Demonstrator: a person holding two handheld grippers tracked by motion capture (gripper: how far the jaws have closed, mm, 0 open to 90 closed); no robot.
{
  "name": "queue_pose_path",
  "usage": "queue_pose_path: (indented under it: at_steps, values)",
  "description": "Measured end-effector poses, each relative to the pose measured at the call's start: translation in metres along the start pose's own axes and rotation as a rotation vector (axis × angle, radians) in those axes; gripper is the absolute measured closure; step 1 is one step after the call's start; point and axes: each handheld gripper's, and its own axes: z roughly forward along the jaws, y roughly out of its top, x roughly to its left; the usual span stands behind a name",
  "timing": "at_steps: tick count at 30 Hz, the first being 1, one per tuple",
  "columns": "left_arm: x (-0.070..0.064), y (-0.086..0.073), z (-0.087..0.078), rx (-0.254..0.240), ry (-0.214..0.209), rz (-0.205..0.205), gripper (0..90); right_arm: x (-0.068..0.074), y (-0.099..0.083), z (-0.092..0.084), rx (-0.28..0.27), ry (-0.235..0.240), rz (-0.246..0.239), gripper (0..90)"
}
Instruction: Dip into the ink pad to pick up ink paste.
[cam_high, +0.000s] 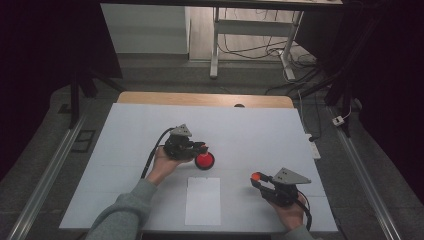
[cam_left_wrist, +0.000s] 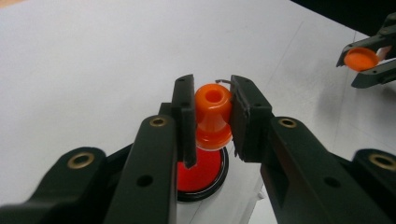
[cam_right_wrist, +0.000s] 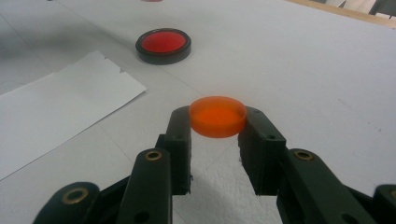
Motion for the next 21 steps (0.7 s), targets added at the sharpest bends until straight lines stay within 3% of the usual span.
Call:
queue_pose_path:
  at_steps: [11,21]
  values:
    - [0.001,-0.006,0.014,0.052,0.019,0.014,72.4,-0.001,-0.001,0.000,0.009,0.002,-0.002,64.7]
    - [0.001,-0.013,0.022,0.052,0.041,0.024,72.4,-0.001,-0.001,0.000,-0.001,0.004,0.001,64.6]
